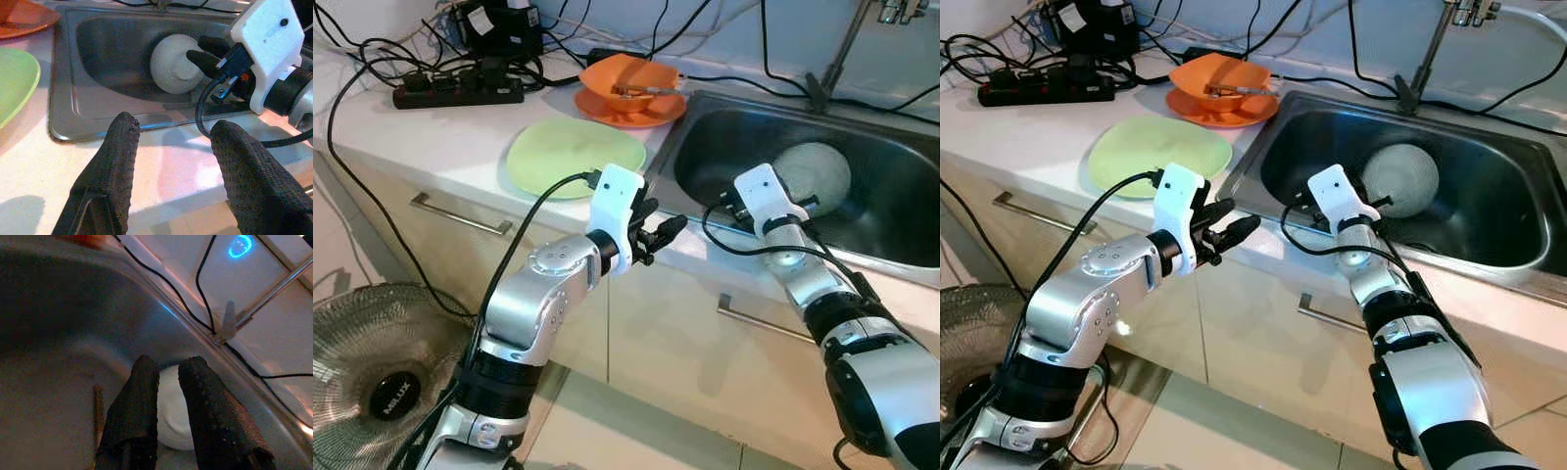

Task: Kitchen organization

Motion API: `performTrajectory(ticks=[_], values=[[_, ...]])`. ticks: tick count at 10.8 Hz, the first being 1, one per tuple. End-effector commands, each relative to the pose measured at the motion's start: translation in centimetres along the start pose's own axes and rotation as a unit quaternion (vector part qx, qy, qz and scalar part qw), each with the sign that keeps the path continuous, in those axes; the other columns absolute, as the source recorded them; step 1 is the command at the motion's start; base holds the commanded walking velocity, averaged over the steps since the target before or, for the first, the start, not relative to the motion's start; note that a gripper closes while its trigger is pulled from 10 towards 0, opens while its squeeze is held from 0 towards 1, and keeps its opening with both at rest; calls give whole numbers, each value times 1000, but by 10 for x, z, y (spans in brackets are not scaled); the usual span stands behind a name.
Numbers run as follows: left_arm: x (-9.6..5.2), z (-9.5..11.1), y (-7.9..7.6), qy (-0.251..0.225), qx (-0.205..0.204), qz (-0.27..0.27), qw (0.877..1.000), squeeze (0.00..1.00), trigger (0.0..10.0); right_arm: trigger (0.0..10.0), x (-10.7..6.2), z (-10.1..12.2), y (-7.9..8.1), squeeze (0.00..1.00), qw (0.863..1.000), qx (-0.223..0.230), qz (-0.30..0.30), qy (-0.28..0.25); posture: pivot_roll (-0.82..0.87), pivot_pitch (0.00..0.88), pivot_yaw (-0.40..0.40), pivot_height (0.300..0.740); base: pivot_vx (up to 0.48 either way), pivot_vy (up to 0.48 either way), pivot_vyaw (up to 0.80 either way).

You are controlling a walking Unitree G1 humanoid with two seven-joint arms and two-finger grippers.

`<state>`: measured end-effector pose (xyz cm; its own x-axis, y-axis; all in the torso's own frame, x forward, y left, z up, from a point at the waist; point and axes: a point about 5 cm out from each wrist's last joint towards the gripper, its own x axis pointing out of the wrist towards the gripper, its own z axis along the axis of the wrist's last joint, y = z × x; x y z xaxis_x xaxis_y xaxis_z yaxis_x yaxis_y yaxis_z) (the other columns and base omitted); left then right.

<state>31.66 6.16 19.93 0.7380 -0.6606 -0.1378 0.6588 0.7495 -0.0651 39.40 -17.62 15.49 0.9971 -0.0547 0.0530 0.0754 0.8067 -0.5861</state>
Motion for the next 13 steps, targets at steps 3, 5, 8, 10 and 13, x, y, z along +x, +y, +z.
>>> performTrajectory(ticks=[3,5,8,10,13], values=[[0,15,13,-50,28,62,996,0,10000,10000,5,41,5,0,986,136,38,-87,157,75,-21,740,0,0,0],[-2,23,26,-84,30,120,989,0,10000,10000,3,63,10,0,962,231,70,-130,150,73,-21,740,0,0,0],[-18,39,66,-119,41,225,966,0,10000,10000,-7,71,21,0,936,305,100,-146,144,72,-20,740,0,0,0],[-40,35,99,-115,23,296,948,0,10000,10000,-14,67,28,0,932,316,112,-136,146,74,-19,740,0,0,0],[-60,20,120,-97,-53,335,936,1000,10000,10000,-17,65,30,0,932,319,118,-126,151,79,-18,740,0,0,0]])
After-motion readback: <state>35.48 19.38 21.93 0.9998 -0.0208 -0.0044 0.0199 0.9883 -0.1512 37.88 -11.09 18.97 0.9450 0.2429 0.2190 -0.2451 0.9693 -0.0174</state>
